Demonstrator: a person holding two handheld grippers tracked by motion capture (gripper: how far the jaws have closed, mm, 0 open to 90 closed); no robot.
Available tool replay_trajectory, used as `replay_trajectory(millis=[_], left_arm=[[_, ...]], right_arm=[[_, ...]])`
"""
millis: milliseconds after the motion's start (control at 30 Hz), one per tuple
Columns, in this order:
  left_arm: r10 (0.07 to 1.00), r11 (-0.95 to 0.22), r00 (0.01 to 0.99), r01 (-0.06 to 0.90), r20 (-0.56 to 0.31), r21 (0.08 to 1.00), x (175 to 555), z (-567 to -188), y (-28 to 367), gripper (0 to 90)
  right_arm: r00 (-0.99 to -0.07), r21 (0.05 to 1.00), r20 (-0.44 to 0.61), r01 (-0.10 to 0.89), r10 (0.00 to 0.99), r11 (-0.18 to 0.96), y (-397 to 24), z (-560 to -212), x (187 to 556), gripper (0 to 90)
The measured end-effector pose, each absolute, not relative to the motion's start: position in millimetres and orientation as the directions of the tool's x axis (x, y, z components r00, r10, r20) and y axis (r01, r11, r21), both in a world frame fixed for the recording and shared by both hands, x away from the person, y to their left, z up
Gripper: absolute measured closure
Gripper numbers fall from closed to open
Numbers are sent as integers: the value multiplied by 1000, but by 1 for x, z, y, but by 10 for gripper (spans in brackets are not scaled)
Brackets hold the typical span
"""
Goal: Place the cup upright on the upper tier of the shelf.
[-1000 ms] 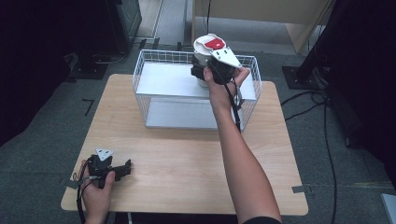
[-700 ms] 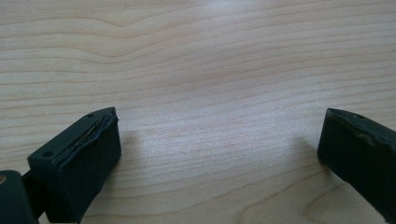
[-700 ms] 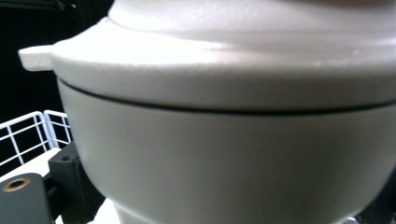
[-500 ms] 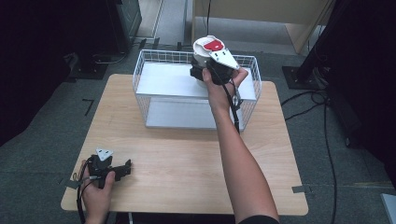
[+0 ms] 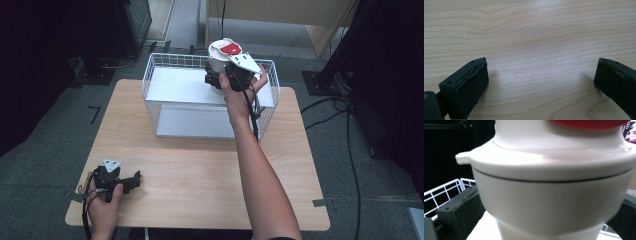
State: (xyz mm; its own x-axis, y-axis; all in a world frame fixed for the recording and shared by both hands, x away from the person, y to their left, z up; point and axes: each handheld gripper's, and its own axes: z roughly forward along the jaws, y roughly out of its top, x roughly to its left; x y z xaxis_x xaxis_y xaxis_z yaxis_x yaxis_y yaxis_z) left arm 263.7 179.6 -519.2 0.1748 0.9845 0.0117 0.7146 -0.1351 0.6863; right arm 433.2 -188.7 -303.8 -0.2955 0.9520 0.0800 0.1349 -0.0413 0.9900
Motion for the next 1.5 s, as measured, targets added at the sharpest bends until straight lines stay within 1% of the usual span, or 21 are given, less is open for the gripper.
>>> replay_trajectory(millis=[200, 267, 400, 533, 700, 1000, 1067, 1200, 1500], left_arm=[[985, -134, 174, 715, 11, 686, 264, -519, 180, 0], [985, -132, 173, 715, 9, 686, 264, -519, 179, 0], [985, -132, 174, 715, 9, 687, 264, -519, 179, 0], [985, -134, 175, 716, 11, 685, 264, -519, 180, 0], [985, -135, 175, 715, 12, 686, 264, -519, 180, 0], [985, -134, 175, 715, 11, 686, 264, -519, 180, 0], [985, -134, 174, 715, 11, 686, 264, -519, 180, 0], [985, -134, 174, 715, 11, 686, 264, -519, 180, 0], [985, -135, 175, 715, 11, 686, 264, -519, 180, 0]], right_arm=[[-296, 986, 75, 162, 952, -27, -195, -310, 428, 0], [-291, 986, 51, 166, 955, -3, -197, -316, 424, 0], [-282, 985, 53, 171, 958, -4, -199, -321, 418, 0], [-292, 986, 62, 167, 954, -13, -203, -326, 408, 0], [-312, 989, 49, 150, 949, -2, -207, -331, 392, 0], [-332, 990, 59, 142, 941, -12, -214, -338, 364, 0], [-332, 990, 61, 141, 941, -15, -216, -339, 361, 0], [-333, 989, 83, 141, 939, -37, -224, -343, 345, 0], [-324, 990, 72, 140, 943, -28, -242, -355, 322, 0]])
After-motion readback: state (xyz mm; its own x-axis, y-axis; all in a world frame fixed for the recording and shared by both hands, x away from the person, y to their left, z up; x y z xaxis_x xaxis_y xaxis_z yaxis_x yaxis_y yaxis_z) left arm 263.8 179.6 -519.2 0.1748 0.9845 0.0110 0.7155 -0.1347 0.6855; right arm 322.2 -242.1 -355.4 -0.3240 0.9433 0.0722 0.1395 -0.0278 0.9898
